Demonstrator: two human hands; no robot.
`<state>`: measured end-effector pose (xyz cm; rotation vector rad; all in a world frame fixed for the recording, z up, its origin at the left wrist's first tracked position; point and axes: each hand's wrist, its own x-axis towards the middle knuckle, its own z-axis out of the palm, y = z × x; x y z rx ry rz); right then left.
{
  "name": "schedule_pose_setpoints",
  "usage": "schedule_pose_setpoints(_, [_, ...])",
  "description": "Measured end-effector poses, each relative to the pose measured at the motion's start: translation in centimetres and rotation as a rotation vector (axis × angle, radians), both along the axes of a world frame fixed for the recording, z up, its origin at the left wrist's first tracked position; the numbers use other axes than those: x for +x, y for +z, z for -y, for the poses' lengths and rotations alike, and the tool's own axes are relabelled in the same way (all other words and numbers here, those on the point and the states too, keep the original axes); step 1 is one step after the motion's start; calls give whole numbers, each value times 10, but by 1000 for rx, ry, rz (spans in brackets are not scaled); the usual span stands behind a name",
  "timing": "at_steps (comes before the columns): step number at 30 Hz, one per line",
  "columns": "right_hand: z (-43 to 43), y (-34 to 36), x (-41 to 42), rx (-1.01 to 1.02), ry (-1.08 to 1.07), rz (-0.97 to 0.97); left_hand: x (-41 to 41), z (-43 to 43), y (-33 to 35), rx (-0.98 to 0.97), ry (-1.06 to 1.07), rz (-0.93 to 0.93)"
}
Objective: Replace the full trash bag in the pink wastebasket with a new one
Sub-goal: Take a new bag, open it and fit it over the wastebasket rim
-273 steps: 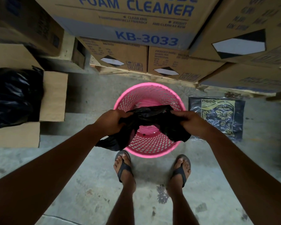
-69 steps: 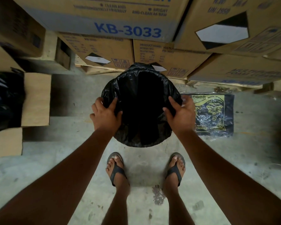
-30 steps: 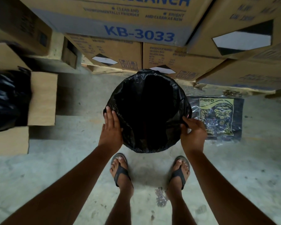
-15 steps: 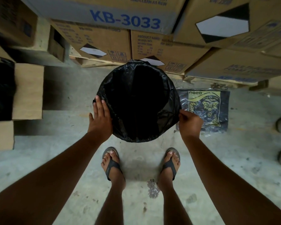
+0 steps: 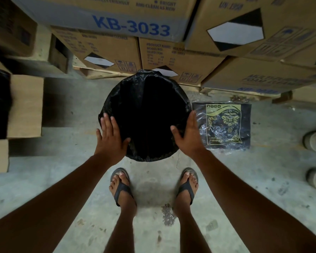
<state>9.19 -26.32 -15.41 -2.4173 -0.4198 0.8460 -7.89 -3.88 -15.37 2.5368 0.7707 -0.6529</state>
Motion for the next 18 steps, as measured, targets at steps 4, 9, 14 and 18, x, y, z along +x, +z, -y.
schedule_pose_setpoints(4, [-3,-15,0,112,-199,-93,-1,0,-8,-8,25,-31])
schedule_pose_setpoints(9, [-10,-25,13,22,-426,-143,11,7,3,35,26,48])
schedule_pose_setpoints(14, [-15,-6,7,-61,126,482,22,4,-1,143,-308,132])
schedule_pose_setpoints(18, [-27,-27,-6,-243,702,379,33,-8,-18,162,-498,-125])
